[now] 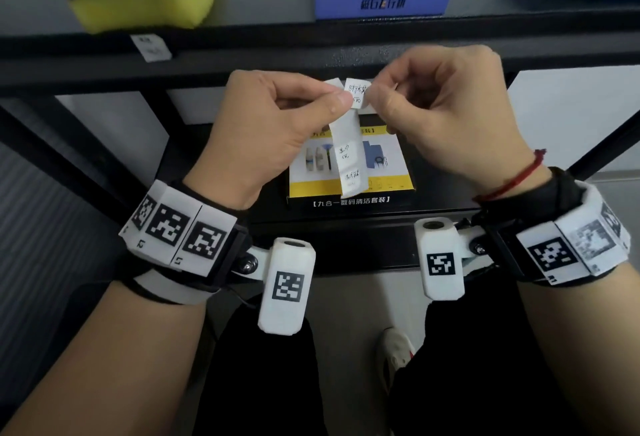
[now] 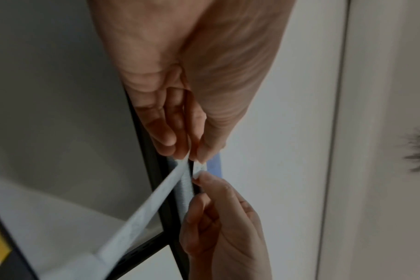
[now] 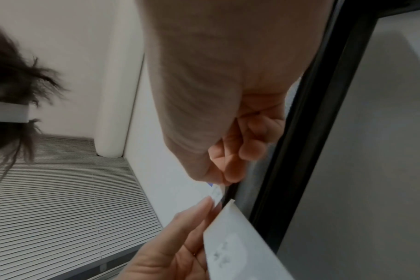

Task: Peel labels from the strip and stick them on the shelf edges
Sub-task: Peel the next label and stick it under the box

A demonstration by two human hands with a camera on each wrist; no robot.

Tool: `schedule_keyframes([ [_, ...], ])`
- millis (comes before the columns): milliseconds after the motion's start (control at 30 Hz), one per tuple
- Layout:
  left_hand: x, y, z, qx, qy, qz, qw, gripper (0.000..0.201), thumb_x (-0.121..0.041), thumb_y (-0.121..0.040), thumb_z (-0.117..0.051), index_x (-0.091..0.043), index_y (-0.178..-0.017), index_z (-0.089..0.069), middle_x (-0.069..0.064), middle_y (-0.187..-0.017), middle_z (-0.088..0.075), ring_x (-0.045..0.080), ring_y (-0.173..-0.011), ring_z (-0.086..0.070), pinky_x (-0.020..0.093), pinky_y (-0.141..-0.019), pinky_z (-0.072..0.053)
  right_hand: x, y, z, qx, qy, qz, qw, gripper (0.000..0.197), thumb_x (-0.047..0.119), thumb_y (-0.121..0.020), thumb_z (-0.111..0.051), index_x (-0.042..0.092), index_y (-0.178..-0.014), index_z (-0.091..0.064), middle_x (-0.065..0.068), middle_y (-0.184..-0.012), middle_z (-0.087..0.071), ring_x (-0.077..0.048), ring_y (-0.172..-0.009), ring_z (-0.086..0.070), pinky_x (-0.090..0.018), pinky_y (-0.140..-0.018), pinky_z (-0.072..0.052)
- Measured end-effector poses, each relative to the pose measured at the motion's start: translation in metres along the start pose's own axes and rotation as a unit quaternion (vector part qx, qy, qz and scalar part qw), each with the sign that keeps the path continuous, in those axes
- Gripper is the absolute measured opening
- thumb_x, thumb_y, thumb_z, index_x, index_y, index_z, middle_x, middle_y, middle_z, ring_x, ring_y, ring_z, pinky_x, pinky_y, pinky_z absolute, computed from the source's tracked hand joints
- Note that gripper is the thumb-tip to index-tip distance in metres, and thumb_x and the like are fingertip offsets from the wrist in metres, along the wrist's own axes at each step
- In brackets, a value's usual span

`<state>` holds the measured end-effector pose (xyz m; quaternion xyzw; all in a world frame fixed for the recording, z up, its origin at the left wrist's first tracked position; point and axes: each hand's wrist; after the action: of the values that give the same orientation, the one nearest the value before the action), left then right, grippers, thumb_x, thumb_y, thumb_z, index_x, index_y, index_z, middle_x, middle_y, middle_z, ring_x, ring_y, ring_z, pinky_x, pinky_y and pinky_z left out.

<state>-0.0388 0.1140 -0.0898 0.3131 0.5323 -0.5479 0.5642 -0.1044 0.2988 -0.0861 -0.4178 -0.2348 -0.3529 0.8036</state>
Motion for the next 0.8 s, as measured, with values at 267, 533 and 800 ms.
schedule_keyframes([
  [267, -0.023, -0.010, -0.008, -0.035, 0.008, -0.035, 0.999, 0.007, -0.024, -0.085, -0.082, -0.017, -0.088, -0.082, -0.009, -0.078, -0.080, -0.001, -0.064, -0.069, 0.016, -0.068, -0.055, 0.010, -0.012, 0.021, -0.015, -0.039, -0.002, 0.999, 0.014, 0.018, -0.090, -0.069, 0.010, -0.079, -0.072, -0.004, -0.057, -0.065, -0.004, -0.044, -0.059, -0.011, -0.055, -0.041],
  [533, -0.030, -0.024, -0.011, -0.065, -0.002, -0.033, 0.997, 0.010, -0.025, -0.084, -0.083, -0.016, -0.089, -0.082, -0.008, -0.078, -0.080, -0.001, -0.061, -0.068, 0.013, -0.063, -0.052, 0.008, -0.026, 0.025, -0.010, -0.059, -0.011, 0.998, 0.014, 0.018, -0.091, -0.070, 0.011, -0.078, -0.071, 0.000, -0.053, -0.061, -0.004, -0.043, -0.059, -0.009, -0.053, -0.040],
  [800, -0.026, -0.029, -0.012, -0.056, -0.070, 0.006, 0.996, 0.014, -0.038, -0.084, -0.081, -0.026, -0.079, -0.083, -0.006, -0.064, -0.076, 0.002, -0.054, -0.065, 0.023, -0.065, -0.055, -0.002, -0.035, 0.026, 0.007, -0.033, -0.006, 0.999, 0.015, 0.021, -0.091, -0.069, 0.012, -0.080, -0.072, 0.000, -0.055, -0.064, -0.010, -0.047, -0.062, -0.011, -0.055, -0.042],
])
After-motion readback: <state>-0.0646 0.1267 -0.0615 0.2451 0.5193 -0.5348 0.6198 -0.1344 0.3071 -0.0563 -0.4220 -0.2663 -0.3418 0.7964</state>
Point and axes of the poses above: each hand's wrist, its own y-axis away from the middle knuckle, its own z-axis out of the back of the hand, x = y × z
